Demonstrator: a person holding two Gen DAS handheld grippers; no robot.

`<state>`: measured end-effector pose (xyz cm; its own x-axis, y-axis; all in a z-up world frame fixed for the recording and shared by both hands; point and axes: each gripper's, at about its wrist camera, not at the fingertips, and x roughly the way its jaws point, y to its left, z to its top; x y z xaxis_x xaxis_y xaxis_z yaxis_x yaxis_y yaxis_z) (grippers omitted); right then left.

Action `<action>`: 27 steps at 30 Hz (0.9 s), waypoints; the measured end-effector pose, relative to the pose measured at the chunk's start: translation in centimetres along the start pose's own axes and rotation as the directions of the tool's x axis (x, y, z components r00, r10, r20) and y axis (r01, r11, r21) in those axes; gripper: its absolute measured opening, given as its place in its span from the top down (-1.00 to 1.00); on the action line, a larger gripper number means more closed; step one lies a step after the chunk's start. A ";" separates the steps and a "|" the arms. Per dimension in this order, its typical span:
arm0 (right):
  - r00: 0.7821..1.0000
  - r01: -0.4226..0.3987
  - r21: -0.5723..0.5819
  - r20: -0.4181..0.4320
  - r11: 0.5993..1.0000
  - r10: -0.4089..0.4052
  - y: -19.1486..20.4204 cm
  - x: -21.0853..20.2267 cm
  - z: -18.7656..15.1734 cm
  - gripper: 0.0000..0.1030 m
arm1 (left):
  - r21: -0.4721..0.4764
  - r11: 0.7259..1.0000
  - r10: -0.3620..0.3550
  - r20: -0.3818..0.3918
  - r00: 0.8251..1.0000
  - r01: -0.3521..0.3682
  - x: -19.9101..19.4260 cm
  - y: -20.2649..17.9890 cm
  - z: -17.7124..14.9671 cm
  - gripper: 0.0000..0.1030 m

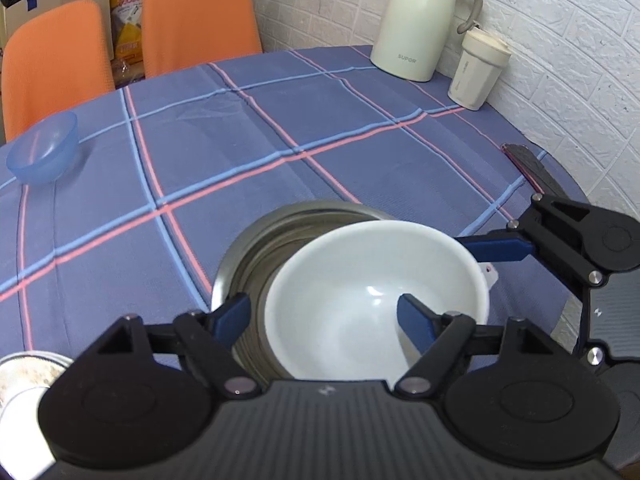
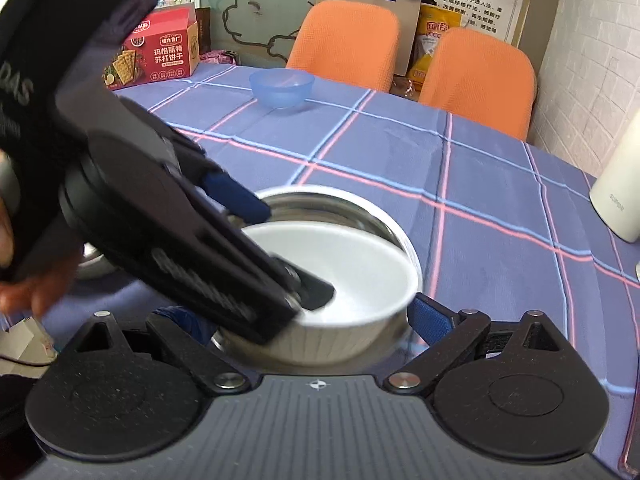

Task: Organize plates and bowls
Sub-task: 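Lower the white bowl into the steel bowl and open the left gripper, then move the left gripper to the clear blue plastic bowl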

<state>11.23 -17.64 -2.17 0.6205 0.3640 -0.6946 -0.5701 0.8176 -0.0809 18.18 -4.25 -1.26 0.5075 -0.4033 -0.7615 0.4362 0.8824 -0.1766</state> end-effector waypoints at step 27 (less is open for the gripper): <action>0.992 -0.006 0.256 0.120 0.967 -0.026 -3.9 -3.7 -2.8 -0.66 | -0.042 0.999 0.037 0.066 0.997 -0.035 -3.6 1.8 -0.6 -0.67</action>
<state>9.65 -23.43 -1.33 0.6950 0.3937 -0.6017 -0.4170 0.9024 0.1087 16.74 -1.04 0.77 0.5716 -0.3853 -0.7245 0.3866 0.9052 -0.1763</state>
